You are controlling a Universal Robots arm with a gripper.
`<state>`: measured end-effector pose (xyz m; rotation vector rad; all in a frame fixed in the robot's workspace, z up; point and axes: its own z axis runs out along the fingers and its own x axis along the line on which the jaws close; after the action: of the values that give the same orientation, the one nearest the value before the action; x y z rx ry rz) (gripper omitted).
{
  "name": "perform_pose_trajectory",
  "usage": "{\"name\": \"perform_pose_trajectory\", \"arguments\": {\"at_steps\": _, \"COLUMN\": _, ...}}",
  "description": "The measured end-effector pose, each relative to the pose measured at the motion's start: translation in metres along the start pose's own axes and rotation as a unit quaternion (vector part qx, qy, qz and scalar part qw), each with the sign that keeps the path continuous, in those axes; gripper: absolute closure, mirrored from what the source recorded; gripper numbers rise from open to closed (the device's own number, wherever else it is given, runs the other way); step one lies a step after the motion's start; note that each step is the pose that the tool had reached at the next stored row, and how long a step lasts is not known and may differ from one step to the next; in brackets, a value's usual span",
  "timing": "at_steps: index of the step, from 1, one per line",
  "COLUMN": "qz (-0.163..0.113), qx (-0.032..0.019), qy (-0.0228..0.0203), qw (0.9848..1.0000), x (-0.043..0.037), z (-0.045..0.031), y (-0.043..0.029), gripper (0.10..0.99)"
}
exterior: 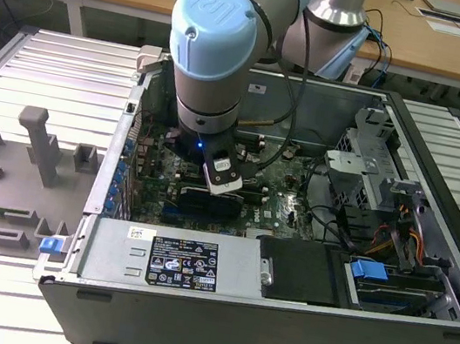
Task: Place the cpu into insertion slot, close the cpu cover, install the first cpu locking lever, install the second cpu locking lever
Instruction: 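Install the second cpu locking lever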
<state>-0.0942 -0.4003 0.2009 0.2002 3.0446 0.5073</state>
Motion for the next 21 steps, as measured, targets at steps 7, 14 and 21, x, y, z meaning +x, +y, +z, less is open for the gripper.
{"name": "perform_pose_trajectory", "arguments": {"at_steps": 7, "qz": -0.002, "qx": 0.0413, "qy": -0.0053, "qw": 0.9991, "x": -0.0038, "z": -0.0178, "y": 0.0074, "gripper": 0.98}}
{"name": "perform_pose_trajectory", "arguments": {"at_steps": 14, "qz": -0.002, "qx": 0.0604, "qy": -0.0059, "qw": 0.9982, "x": -0.046, "z": -0.0092, "y": 0.0288, "gripper": 0.98}}
{"name": "perform_pose_trajectory", "arguments": {"at_steps": 21, "qz": -0.003, "qx": 0.0767, "qy": -0.008, "qw": 0.997, "x": -0.0424, "z": -0.0051, "y": 0.0566, "gripper": 0.98}}
